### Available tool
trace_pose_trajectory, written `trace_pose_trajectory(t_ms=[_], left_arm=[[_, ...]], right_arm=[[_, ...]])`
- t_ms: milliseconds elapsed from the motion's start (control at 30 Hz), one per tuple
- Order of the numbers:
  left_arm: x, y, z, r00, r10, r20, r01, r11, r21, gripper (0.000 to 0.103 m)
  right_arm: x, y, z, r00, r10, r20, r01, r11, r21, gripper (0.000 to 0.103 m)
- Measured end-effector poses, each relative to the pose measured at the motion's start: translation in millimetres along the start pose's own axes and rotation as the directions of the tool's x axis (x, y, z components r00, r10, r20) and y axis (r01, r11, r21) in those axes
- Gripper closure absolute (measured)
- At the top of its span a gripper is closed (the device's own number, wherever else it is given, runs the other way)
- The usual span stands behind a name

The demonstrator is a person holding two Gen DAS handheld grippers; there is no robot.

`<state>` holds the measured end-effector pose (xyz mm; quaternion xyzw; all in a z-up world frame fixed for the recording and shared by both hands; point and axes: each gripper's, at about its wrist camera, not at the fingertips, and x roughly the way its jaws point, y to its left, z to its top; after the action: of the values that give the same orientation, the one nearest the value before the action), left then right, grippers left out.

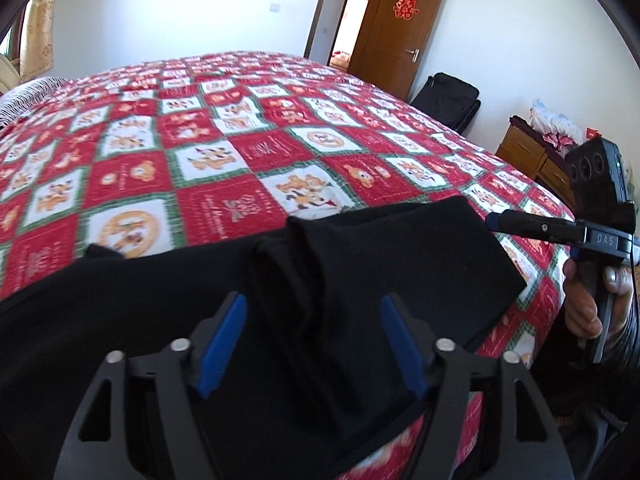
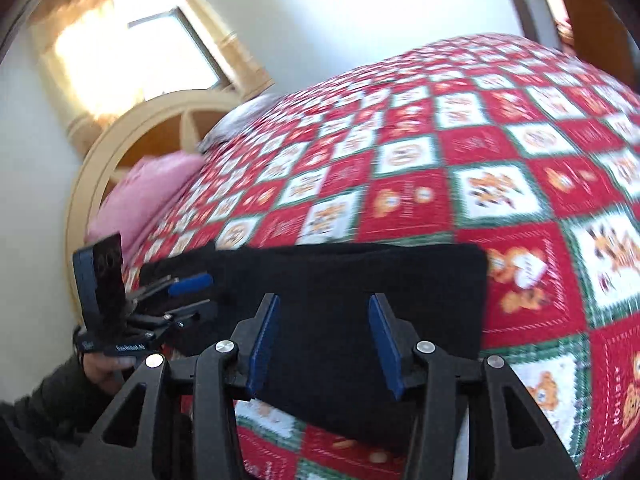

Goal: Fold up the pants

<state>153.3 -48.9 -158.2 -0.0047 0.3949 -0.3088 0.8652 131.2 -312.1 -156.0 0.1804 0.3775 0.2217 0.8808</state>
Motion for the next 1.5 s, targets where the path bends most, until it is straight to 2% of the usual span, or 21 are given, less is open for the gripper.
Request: trace_pose_trajectory(t_ms=[67, 133, 167, 200, 233, 267, 367, 533, 633, 767, 867, 1000, 1067, 1133, 1233, 1333, 1400, 1433, 1500], left_arm=[[8, -5, 4, 1.0, -0.015, -0.018, 0.015, 1.0, 0.001, 0.043], [16, -9, 4, 0.999, -0.008, -0.044, 0.009, 1.0, 0.015, 0.058], [17, -11, 3, 0.999, -0.004, -0.05, 0.005, 1.0, 0.022, 0.061], [16, -13, 2, 0.999, -0.006, -0.045, 0.007, 1.0, 0.028, 0.072], [16, -14, 2, 0.999, -0.018, -0.046, 0.019, 0.999, 0.029, 0.091], [14, -15, 2, 0.999, -0.019, -0.042, 0.021, 0.999, 0.033, 0.094], [3, -13, 3, 1.0, -0.023, -0.008, 0.024, 0.999, 0.029, 0.094], [-24, -1, 9, 0.997, -0.05, 0.055, 0.052, 0.998, -0.03, 0.094], [-35, 7, 7, 0.998, -0.034, 0.052, 0.037, 0.997, -0.063, 0.094], [-28, 27, 0, 1.0, 0.017, 0.01, -0.015, 0.989, -0.147, 0.094], [-21, 39, -4, 1.0, 0.0, 0.002, 0.0, 0.982, -0.188, 0.094], [-13, 35, -6, 1.0, 0.014, -0.007, -0.015, 0.986, -0.166, 0.094], [-12, 32, -5, 0.999, 0.031, -0.006, -0.032, 0.989, -0.145, 0.094], [-17, 32, -3, 0.999, 0.043, 0.01, -0.042, 0.991, -0.127, 0.092], [-26, 37, 2, 0.997, 0.049, 0.054, -0.042, 0.991, -0.126, 0.092], [-22, 40, 0, 0.997, 0.066, 0.037, -0.061, 0.99, -0.128, 0.087], [-15, 40, -7, 0.996, 0.086, 0.012, -0.084, 0.99, -0.116, 0.087], [-12, 41, -11, 0.996, 0.086, 0.001, -0.085, 0.99, -0.117, 0.086], [-14, 42, -16, 0.996, 0.092, 0.015, -0.089, 0.989, -0.121, 0.085]], right_arm=[[-4, -8, 4, 0.999, -0.007, 0.033, 0.007, 1.0, 0.017, 0.055], [-11, -17, 6, 0.997, -0.018, 0.072, 0.016, 0.999, 0.041, 0.055], [-15, -21, 7, 0.996, -0.022, 0.089, 0.017, 0.998, 0.058, 0.055], [-18, -25, 8, 0.994, -0.026, 0.105, 0.019, 0.997, 0.073, 0.054], [-21, -29, 10, 0.992, -0.034, 0.122, 0.023, 0.996, 0.088, 0.054], [-23, -32, 11, 0.99, -0.042, 0.136, 0.029, 0.995, 0.099, 0.054], [-29, -44, 11, 0.983, -0.069, 0.173, 0.043, 0.988, 0.148, 0.054], [-31, -55, 9, 0.978, -0.096, 0.185, 0.059, 0.979, 0.197, 0.053], [-31, -52, 8, 0.977, -0.106, 0.186, 0.072, 0.981, 0.178, 0.052], [-27, -44, 5, 0.978, -0.103, 0.184, 0.078, 0.988, 0.136, 0.052], [-24, -34, 3, 0.981, -0.085, 0.176, 0.07, 0.993, 0.093, 0.052], [-16, -7, -3, 0.994, -0.026, 0.109, 0.03, 0.999, -0.027, 0.052], [-12, 7, -11, 0.999, 0.032, 0.027, -0.03, 0.996, -0.082, 0.052], [-17, 18, -22, 0.997, 0.08, -0.022, -0.082, 0.988, -0.132, 0.052], [-29, 30, -39, 0.993, 0.105, -0.059, -0.116, 0.968, -0.224, 0.052], [-24, 30, -48, 0.99, 0.1, -0.099, -0.122, 0.961, -0.247, 0.052], [1, 24, -56, 0.972, 0.034, -0.231, -0.089, 0.968, -0.233, 0.052], [11, 20, -64, 0.963, -0.01, -0.268, -0.056, 0.97, -0.236, 0.052], [12, 22, -68, 0.964, -0.014, -0.266, -0.056, 0.966, -0.254, 0.052]])
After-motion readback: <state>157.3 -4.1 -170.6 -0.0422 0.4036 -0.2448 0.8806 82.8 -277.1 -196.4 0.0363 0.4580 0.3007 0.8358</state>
